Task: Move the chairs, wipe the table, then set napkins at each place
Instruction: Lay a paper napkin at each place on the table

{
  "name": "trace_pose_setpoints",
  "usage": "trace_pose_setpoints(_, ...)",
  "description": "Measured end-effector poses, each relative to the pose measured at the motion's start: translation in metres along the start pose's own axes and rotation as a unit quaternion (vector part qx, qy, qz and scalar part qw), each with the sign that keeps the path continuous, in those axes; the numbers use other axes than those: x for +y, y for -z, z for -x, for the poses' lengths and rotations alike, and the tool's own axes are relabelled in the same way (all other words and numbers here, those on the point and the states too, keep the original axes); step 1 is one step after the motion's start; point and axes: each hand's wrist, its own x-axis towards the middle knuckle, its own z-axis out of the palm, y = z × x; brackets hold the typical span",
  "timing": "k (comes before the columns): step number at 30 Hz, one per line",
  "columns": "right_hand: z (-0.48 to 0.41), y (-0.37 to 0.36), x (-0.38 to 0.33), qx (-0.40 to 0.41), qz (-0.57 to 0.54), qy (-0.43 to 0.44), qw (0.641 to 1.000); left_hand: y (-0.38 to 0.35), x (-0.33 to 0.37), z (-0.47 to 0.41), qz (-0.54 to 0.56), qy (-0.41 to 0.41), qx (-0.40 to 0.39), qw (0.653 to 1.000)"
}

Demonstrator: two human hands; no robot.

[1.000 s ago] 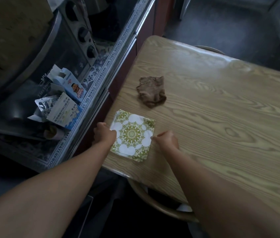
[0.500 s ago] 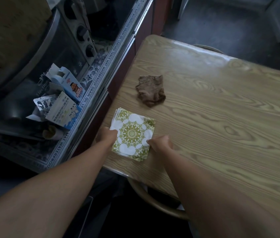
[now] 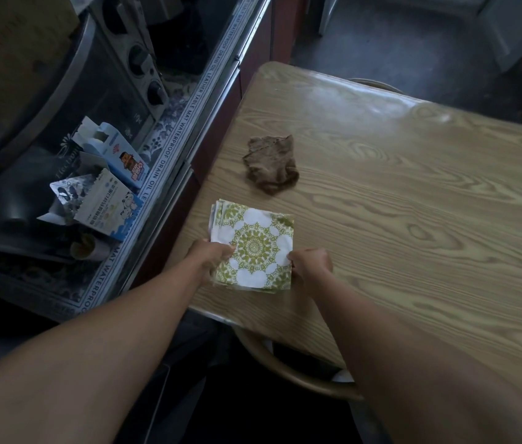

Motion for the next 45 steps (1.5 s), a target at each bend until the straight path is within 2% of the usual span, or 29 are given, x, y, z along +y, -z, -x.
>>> trace_pose_setpoints(4,-0.001,0.016,0.008,0.033,0.010,0.042,0.999,-0.005,-0.002,0.002,0.015,-0.009,-0.026,1.000)
trace_pose_setpoints(11,0.005,0.039,0.021,0.064,0.104,0.092,0.988,-0.025,-0.007,0.016,0.069,0.007,-0.062,0.996)
trace_pose_setpoints(19,0.004,0.049,0.032,0.087,0.063,0.065,0.992,-0.034,-0.007,0.016,0.054,0.005,-0.005,0.998)
trace_pose_setpoints(24,0.002,0.044,0.034,0.027,0.024,0.057,0.998,-0.037,-0.008,0.017,0.034,-0.008,0.015,0.999)
trace_pose_setpoints(29,0.008,0.049,0.031,0.078,0.033,0.035,0.996,-0.033,-0.013,0.013,0.020,-0.018,0.046,0.999)
trace_pose_setpoints(33,0.010,0.060,0.036,0.084,0.041,0.026,0.995,-0.030,-0.014,0.009,0.016,-0.047,0.085,0.995)
trace_pose_setpoints(40,0.013,0.068,0.047,0.084,0.081,0.026,0.993,-0.030,0.005,0.032,0.029,-0.156,0.184,0.970)
trace_pose_setpoints(45,0.018,0.071,0.055,0.084,0.096,0.024,0.992,-0.030,0.016,0.040,0.010,-0.209,0.202,0.957)
